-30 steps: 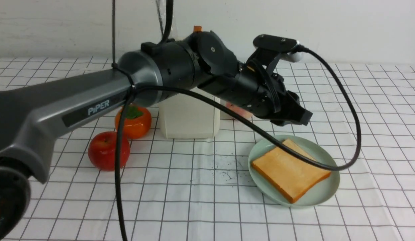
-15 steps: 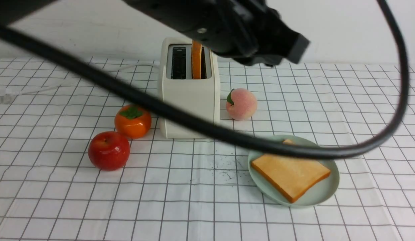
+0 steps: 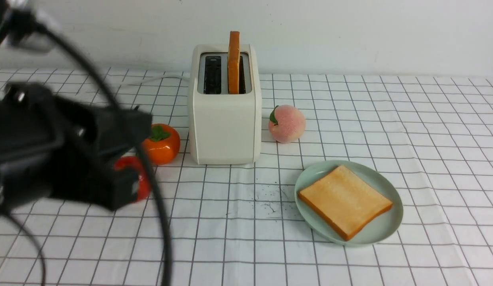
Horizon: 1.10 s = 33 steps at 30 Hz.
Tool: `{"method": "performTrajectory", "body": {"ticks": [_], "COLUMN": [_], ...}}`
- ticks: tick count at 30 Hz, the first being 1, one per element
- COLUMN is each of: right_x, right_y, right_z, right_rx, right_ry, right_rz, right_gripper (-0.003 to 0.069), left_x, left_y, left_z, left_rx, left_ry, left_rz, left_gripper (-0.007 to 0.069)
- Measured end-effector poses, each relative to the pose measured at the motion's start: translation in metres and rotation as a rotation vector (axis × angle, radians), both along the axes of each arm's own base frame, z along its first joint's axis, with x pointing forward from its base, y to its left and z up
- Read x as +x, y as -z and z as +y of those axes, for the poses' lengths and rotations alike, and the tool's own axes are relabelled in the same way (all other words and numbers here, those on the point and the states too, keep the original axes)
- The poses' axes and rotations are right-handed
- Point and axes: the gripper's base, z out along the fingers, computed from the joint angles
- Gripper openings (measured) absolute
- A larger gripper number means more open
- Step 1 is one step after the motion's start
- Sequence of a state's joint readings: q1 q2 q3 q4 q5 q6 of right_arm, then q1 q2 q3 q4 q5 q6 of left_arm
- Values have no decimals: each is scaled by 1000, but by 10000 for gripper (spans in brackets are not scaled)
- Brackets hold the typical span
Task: Take toasted bread from bread machine on white checkered table place on plate.
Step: 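Grasp the toast slice in the toaster and pull it up out of the slot with the right gripper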
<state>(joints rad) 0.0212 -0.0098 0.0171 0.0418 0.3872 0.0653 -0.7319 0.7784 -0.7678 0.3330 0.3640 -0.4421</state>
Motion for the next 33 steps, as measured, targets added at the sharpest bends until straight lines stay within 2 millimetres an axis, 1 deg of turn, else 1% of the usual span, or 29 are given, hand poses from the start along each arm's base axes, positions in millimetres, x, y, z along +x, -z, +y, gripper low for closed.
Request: {"method": "performTrajectory", "body": {"ticks": [3,5,6,7,8,9,10,11,12,13,14,17,20,23,24,25,26,28,29,30,31,33], "right_x": [0,0,0,1,1,1,2,2,2,3,4,4,1,5,7,20,28,49,51,72,84,114], "right_y": [0,-1,-1,-1,-2,-2,-5,-7,-8,-13,-16,-25,-40,-82,-88,-115,-121,-146,-148,-161,-166,-177], "right_z": [0,0,0,2,4,4,6,7,7,7,7,6,11,21,22,28,30,36,36,39,41,44], "right_rx": [-3,15,21,106,186,204,382,482,502,622,697,801,811,651,625,505,476,389,384,343,327,299], "right_ry": [-1,1,1,9,16,17,34,45,47,60,70,75,38,-59,-72,-142,-161,-244,-250,-295,-314,-355], "right_rz": [0,-5,-6,-15,-23,-26,-50,-72,-77,-115,-150,-197,-152,-9,13,139,195,331,345,448,492,583], "right_gripper": [240,240,240,240,240,240,240,240,240,240,240,227,191,111,101,55,43,10,8,2,1,1], "left_x": [-20,-30,-32,-40,-44,-45,-52,-55,-55,-58,-60,-61,-61,-61,-61,-61,-61,-61,-61,-61,-61,-61], "left_y": [31,51,52,67,73,72,82,85,87,90,91,92,92,92,92,92,92,92,92,92,92,92], "left_z": [17,26,28,35,39,40,46,49,49,52,54,55,55,55,55,55,55,55,55,55,55,55], "left_rx": [-57,-68,-79,-89,-103,-109,-129,-138,-135,-143,-147,-143,-141,-141,-141,-141,-141,-141,-141,-141,-141,-141], "left_ry": [-4,-8,-10,-16,-18,-17,-20,-20,-20,-20,-19,-18,-18,-18,-18,-18,-18,-18,-18,-18,-18,-18], "left_rz": [-5,5,3,9,7,2,-4,-9,-8,-21,-30,-48,-52,-52,-52,-52,-52,-52,-52,-52,-52,-52], "left_gripper": [-13,-13,-13,-13,-13,-13,-13,-13,-13,-13,-13,-13,-13,-13,-13,-13,-13,-13,-13,-13,-13,-13]}}
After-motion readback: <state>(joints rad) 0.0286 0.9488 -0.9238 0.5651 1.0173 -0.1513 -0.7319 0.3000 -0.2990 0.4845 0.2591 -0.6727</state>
